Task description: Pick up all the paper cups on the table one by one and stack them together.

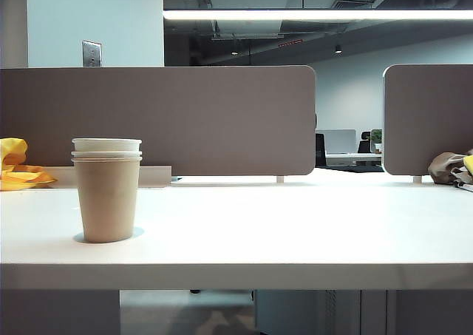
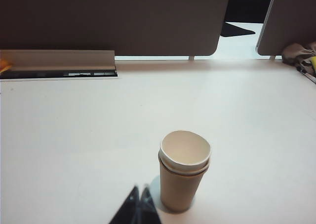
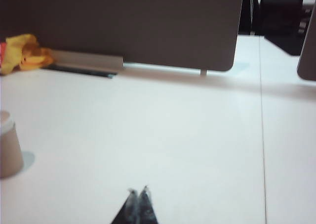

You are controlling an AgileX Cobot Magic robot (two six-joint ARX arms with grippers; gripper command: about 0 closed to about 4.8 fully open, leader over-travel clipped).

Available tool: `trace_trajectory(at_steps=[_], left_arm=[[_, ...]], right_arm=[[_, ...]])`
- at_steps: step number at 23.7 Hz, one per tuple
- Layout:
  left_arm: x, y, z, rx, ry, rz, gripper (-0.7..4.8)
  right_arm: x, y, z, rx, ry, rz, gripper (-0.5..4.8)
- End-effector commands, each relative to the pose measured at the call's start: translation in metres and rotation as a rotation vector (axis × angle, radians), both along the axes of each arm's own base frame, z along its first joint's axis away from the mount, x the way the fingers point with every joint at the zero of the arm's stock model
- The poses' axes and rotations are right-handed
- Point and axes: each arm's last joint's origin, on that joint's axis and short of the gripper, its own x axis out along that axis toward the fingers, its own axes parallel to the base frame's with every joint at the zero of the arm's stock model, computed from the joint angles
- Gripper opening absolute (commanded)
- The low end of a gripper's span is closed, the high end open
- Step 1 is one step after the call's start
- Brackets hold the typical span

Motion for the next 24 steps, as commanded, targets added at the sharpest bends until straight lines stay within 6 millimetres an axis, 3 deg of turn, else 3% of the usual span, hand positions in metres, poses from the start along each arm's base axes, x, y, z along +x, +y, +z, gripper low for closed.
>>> trace_trajectory(at_steps=[1, 8, 24], left_arm=[[0.007, -0.001, -0.004, -0.003, -0.041, 0.003, -0.06], [0.022, -0.001, -0.031, -0.003, 0.014, 0.026, -0.05], [0.022, -0.002, -0.032, -0.003, 0.019, 0.02, -0.05]], right_arm=[[0.005, 0.004, -0.016, -0.013, 0.033, 0.005, 0.11], [0.012, 0.008, -0.041, -0.04, 0.072, 0.0, 0.13], [0.018, 0.012, -0.074, -0.073, 0.123, 0.002, 0.14]])
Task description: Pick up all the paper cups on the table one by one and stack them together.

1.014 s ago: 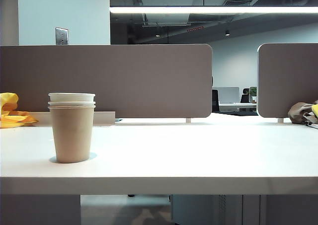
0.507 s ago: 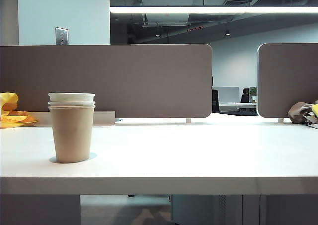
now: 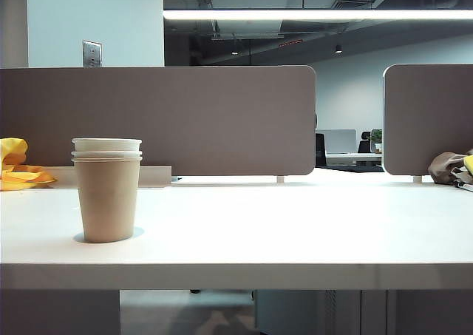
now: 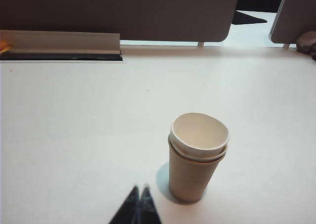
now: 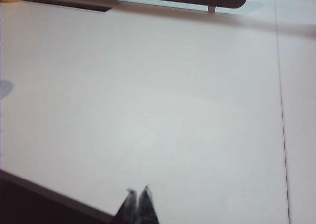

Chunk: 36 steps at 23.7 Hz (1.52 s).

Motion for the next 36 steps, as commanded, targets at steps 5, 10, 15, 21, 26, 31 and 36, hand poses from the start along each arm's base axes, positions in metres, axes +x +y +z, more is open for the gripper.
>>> trace_trajectory(at_steps=[5, 10, 15, 21, 26, 31, 36], left_arm=[[0.0, 0.0, 0.002, -0.003, -0.013, -0.003, -0.05], [0.0, 0.0, 0.002, -0.003, -0.013, -0.003, -0.05], [0.0, 0.0, 0.002, -0.003, -0.013, -0.003, -0.05], [0.0, 0.0, 0.0, -0.001, 0.005, -0.003, -0.05], [0.001, 0.0, -0.007, 0.003, 0.049, -0.004, -0.05], [0.01, -0.002, -0.008, -0.014, -0.107, -0.047, -0.05], [0.017, -0.003, -0.017, -0.02, -0.187, -0.047, -0.05]], right_arm=[[0.001, 0.0, 0.007, 0.041, -0.057, -0.007, 0.14], [0.001, 0.001, 0.008, 0.044, -0.059, -0.001, 0.13], [0.001, 0.001, 0.008, 0.043, -0.058, -0.001, 0.14], [0.001, 0.001, 0.008, 0.043, -0.058, -0.001, 0.13], [0.0, 0.001, 0.008, 0.05, -0.066, 0.007, 0.13], [0.0, 0.0, 0.009, 0.053, -0.071, 0.006, 0.13], [0.0, 0.0, 0.01, 0.123, -0.177, 0.002, 0.14]])
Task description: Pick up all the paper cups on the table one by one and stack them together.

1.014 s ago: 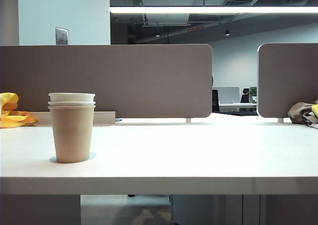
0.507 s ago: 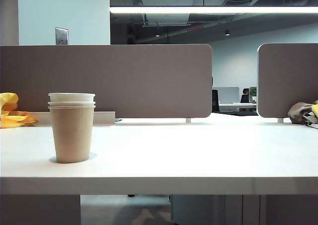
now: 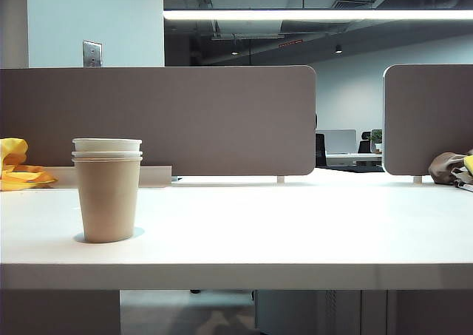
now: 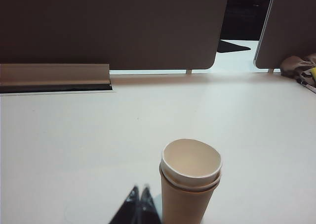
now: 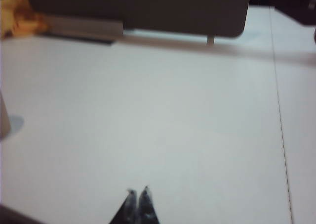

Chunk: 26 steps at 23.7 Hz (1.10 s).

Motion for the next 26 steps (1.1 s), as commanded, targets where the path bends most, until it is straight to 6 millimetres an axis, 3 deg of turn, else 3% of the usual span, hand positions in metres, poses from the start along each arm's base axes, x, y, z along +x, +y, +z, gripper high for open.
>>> trace_trajectory(at_steps=[1, 17, 26], left_arm=[[0.004, 0.0, -0.003, -0.006, -0.069, -0.005, -0.05], [0.014, -0.002, -0.035, -0.005, -0.073, -0.005, -0.05], [0.014, -0.001, -0.035, -0.004, -0.071, -0.004, -0.05]], right_arm=[[0.0, 0.0, 0.002, 0.058, -0.08, -0.003, 0.13], [0.0, 0.0, -0.017, 0.06, -0.083, 0.003, 0.14], [0.0, 0.0, -0.017, 0.059, -0.081, -0.002, 0.14]])
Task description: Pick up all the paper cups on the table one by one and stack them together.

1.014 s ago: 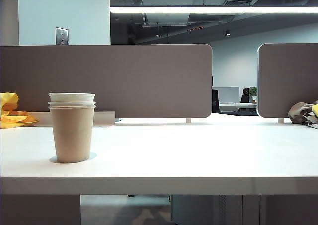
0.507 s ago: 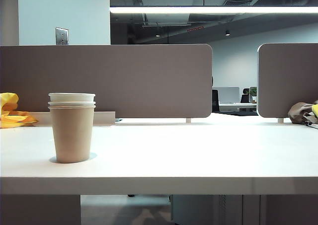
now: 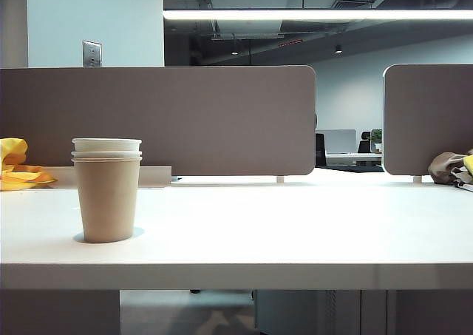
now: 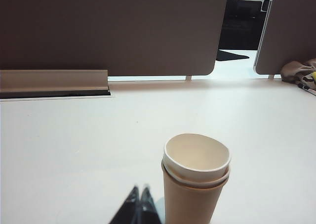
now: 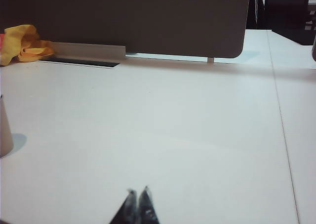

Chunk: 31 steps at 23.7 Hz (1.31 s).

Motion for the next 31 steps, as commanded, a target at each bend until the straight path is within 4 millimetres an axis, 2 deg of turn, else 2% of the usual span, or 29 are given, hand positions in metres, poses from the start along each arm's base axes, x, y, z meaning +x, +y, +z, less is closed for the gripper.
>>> trace_trajectory(at_steps=[1, 7, 10, 13, 16, 22, 31], left_arm=[[0.0, 0.0, 0.002, 0.002, -0.01, -0.001, -0.05], [0.0, 0.0, 0.002, 0.002, -0.011, -0.002, -0.05], [0.0, 0.001, 0.002, 0.002, -0.011, 0.009, -0.05], [0.001, 0.008, 0.002, 0.003, -0.011, 0.077, -0.05], [0.001, 0.011, 0.002, 0.003, -0.011, 0.116, -0.05], [0.001, 0.012, 0.002, 0.003, -0.011, 0.124, -0.05], [0.001, 0.012, 0.002, 0.003, -0.011, 0.124, -0.05]], right_arm=[[0.001, -0.001, -0.001, 0.006, -0.005, -0.017, 0.14], [0.009, -0.018, -0.002, 0.003, -0.002, -0.161, 0.14], [0.013, -0.041, -0.002, 0.002, -0.002, -0.401, 0.13], [0.014, -0.055, -0.002, 0.002, -0.002, -0.551, 0.14], [0.014, -0.056, -0.002, 0.002, -0.002, -0.559, 0.14], [0.014, -0.046, -0.002, 0.002, -0.003, -0.454, 0.14], [0.014, -0.046, -0.002, 0.002, -0.002, -0.457, 0.14]])
